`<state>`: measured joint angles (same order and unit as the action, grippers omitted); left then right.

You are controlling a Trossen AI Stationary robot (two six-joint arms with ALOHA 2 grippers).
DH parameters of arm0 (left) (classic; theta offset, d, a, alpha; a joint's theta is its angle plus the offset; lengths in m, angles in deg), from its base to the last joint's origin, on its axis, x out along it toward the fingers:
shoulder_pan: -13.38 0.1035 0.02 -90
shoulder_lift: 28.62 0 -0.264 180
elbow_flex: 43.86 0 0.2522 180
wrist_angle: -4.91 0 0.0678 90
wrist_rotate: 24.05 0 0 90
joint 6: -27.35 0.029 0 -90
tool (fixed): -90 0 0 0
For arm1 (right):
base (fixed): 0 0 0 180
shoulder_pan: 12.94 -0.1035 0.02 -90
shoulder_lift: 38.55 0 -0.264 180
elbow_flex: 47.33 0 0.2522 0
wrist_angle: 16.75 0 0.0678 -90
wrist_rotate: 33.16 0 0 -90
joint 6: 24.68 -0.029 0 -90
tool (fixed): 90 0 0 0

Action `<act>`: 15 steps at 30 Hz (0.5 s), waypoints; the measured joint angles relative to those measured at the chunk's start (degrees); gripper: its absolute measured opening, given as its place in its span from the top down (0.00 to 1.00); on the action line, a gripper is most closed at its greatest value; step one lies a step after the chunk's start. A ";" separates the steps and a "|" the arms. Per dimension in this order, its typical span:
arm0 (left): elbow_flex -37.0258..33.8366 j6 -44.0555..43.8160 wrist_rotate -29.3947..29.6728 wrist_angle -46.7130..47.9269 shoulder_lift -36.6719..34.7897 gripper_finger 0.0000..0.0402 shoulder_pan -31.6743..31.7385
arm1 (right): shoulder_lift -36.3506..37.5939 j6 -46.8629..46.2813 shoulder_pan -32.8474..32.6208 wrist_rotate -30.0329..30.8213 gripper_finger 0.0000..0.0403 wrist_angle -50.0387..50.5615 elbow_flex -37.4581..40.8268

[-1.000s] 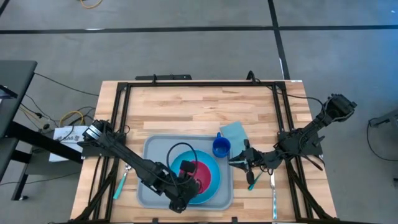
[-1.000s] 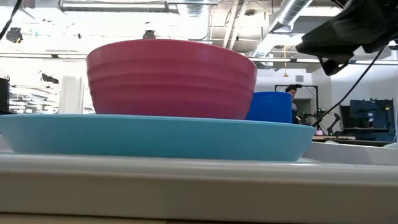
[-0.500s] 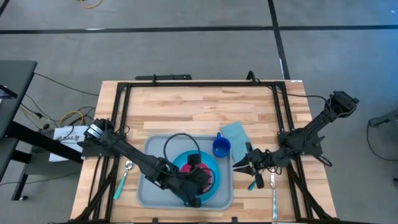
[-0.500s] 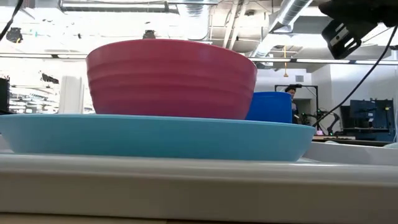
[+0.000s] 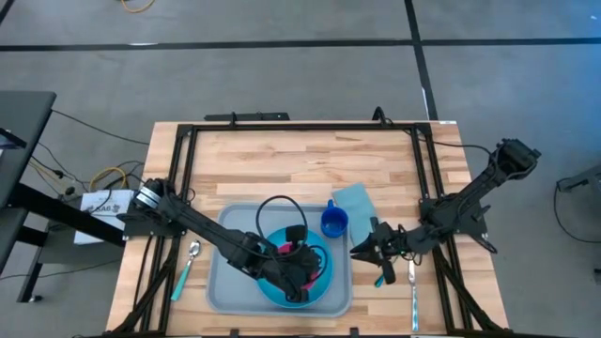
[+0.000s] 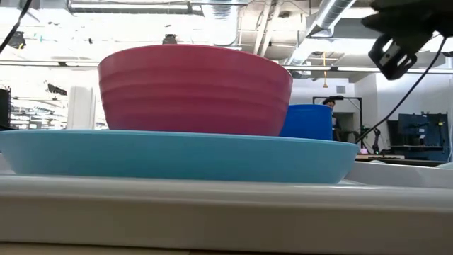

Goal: Set up tray
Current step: Put the green napkin on the left side of the blue plate on the gray tray

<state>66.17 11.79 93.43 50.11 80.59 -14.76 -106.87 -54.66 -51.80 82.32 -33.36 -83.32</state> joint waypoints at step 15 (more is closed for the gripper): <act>0.00 0.99 4.34 17.63 -3.03 0.74 -0.30 | -2.07 -16.15 9.52 -0.09 0.84 -0.33 -0.06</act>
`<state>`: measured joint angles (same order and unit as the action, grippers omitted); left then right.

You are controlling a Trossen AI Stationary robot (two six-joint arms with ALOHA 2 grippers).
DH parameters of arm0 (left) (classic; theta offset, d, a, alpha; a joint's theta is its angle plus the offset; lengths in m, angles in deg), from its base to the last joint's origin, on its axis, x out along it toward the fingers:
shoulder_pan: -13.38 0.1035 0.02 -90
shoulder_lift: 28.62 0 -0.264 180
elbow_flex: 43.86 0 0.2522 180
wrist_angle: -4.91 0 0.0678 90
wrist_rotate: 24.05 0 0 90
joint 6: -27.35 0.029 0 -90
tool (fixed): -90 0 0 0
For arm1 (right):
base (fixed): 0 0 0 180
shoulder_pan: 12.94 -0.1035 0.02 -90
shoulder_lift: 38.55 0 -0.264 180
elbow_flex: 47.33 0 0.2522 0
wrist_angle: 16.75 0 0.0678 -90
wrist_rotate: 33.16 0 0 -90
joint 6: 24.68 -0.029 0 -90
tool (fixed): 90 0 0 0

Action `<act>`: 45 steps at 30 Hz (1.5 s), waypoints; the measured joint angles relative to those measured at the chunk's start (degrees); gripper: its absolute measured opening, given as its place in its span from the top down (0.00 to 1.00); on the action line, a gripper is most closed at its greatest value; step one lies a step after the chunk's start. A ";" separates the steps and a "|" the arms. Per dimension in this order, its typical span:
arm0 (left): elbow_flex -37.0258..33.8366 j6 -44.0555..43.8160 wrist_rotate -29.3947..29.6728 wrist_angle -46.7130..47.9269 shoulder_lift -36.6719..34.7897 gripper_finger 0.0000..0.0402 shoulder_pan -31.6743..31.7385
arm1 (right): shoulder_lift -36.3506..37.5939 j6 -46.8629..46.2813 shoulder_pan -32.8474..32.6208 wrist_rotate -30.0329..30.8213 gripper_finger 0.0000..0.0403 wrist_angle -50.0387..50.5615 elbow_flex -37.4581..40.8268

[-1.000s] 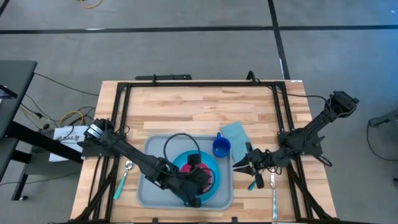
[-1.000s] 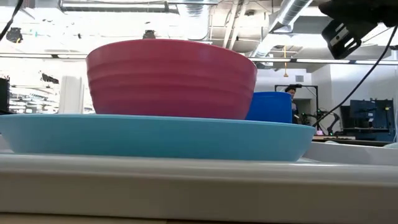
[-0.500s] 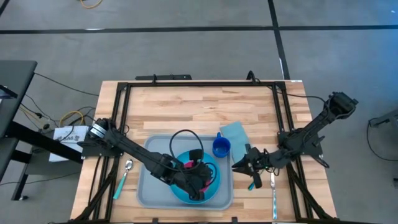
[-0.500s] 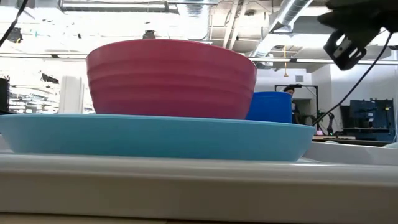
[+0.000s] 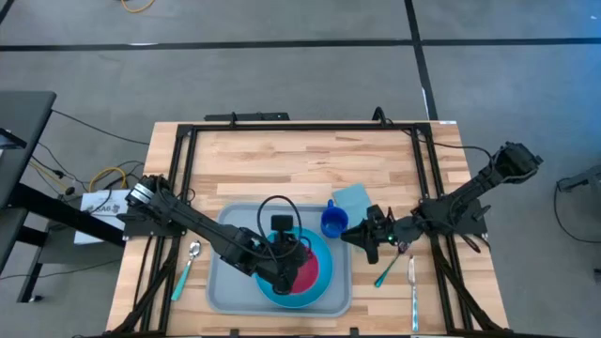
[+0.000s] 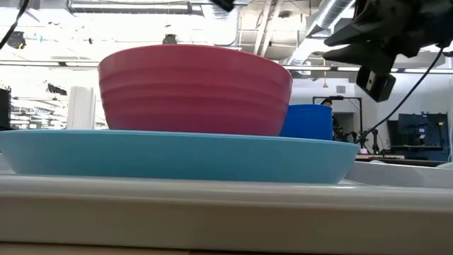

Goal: Set up tray
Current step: Put the green napkin on the left side of the blue plate on the gray tray

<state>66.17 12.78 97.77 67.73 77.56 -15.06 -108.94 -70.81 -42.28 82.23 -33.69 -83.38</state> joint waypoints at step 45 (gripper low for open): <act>0.00 -10.28 17.39 14.97 -15.24 0.74 -5.41 | 0.31 31.23 -5.72 -11.85 0.84 -8.90 -6.38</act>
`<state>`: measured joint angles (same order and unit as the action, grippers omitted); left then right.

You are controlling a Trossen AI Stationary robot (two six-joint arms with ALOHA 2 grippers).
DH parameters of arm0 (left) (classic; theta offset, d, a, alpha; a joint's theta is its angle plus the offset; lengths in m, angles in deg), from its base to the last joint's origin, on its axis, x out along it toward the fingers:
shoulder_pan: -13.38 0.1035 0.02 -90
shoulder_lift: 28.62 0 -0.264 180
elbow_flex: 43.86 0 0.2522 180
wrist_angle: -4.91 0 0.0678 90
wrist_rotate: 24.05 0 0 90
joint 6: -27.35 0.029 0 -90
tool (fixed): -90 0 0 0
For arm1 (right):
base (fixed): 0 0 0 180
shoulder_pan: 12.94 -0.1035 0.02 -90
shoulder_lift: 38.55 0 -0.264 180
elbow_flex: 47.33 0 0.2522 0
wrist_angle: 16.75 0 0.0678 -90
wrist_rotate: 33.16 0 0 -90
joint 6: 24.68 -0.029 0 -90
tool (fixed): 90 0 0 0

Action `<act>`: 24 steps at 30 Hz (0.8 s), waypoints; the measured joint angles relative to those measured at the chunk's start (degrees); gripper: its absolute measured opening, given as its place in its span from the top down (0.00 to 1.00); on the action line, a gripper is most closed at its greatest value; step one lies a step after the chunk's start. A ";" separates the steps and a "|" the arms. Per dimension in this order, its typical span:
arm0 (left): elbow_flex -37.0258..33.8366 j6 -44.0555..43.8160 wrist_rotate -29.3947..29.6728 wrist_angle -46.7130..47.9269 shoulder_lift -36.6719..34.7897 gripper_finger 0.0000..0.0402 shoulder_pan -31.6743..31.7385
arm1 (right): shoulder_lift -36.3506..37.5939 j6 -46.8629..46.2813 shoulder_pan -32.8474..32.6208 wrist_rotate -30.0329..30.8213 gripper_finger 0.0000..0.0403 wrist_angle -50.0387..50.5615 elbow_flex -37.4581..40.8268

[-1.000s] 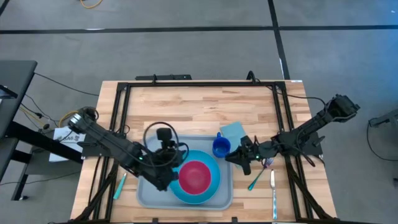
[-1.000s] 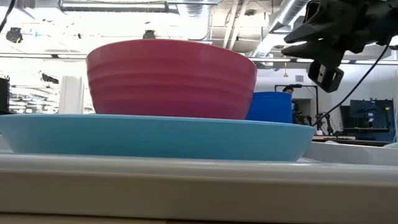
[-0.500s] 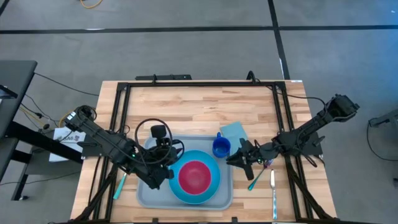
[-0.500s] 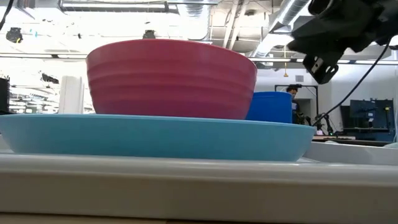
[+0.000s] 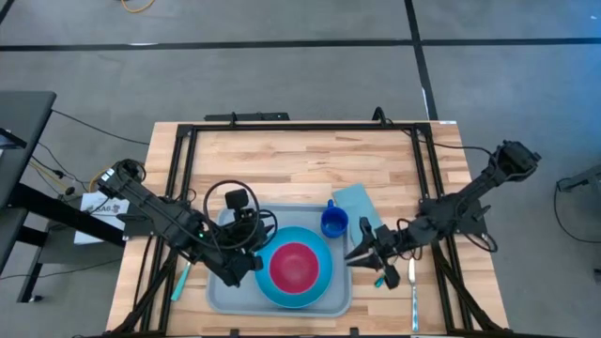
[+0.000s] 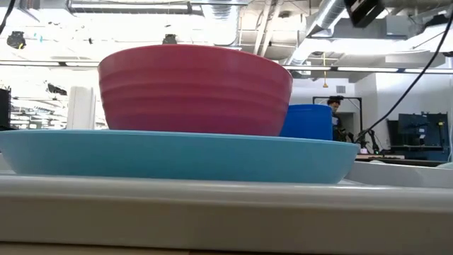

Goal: Set up tray
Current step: Put the green napkin on the left side of the blue plate on the gray tray

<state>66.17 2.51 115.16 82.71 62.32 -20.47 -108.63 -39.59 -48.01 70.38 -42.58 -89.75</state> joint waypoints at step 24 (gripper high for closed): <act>0.00 -2.65 -4.98 -0.52 0.01 0.74 -0.07 | -0.02 -0.54 0.04 0.03 0.84 0.98 -1.71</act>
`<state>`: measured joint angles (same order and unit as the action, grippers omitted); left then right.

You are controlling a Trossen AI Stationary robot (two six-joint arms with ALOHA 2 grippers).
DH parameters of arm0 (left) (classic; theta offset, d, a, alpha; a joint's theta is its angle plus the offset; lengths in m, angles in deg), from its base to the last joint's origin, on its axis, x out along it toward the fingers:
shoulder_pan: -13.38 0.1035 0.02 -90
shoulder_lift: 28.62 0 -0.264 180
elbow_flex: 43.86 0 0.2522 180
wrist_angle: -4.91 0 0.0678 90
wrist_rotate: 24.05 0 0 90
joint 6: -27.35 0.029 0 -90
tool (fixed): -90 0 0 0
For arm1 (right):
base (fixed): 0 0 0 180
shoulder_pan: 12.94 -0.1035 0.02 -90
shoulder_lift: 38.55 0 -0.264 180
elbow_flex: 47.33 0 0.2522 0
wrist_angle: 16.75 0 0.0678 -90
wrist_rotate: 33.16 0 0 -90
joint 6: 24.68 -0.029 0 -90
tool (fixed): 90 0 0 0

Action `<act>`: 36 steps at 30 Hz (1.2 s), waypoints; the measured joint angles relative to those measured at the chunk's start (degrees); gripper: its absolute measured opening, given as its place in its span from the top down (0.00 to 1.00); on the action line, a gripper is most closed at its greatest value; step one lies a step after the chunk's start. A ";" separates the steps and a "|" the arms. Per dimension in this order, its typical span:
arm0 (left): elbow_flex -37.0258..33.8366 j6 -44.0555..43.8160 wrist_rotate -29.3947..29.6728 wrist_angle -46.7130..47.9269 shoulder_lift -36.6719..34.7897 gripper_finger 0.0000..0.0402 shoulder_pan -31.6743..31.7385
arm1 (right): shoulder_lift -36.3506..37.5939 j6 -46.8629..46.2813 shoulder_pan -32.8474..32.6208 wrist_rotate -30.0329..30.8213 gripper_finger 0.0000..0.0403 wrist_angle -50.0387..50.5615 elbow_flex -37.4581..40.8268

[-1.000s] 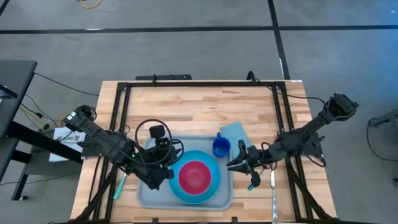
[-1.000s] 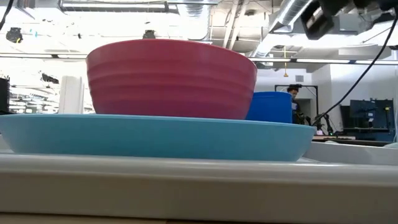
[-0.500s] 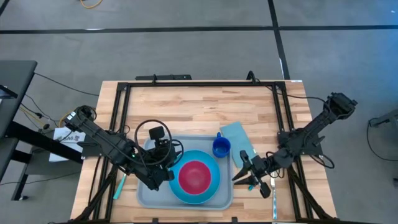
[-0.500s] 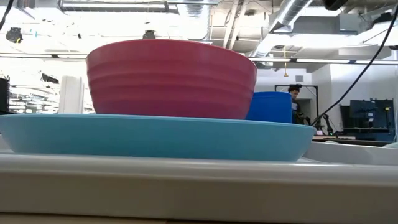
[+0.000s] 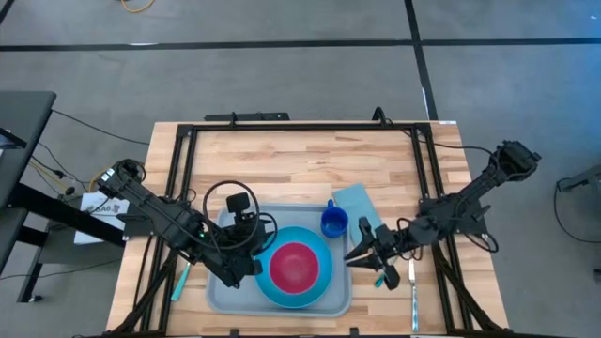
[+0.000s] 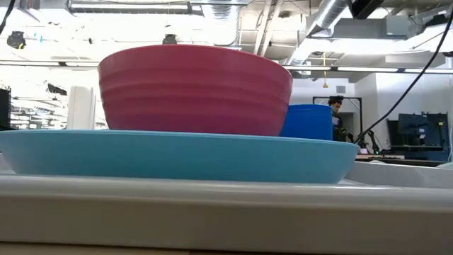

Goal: Set up tray
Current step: Put the green napkin on the left side of the blue plate on the gray tray

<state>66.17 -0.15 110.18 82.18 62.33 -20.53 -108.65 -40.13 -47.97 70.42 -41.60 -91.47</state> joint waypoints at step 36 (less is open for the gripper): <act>0.00 0.45 -0.52 -0.01 0.01 0.74 0.00 | -0.02 -1.05 4.96 16.78 0.74 8.15 0.00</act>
<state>66.17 0.31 109.66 82.17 62.34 -20.53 -108.68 -41.18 -43.01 87.20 -33.44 -91.47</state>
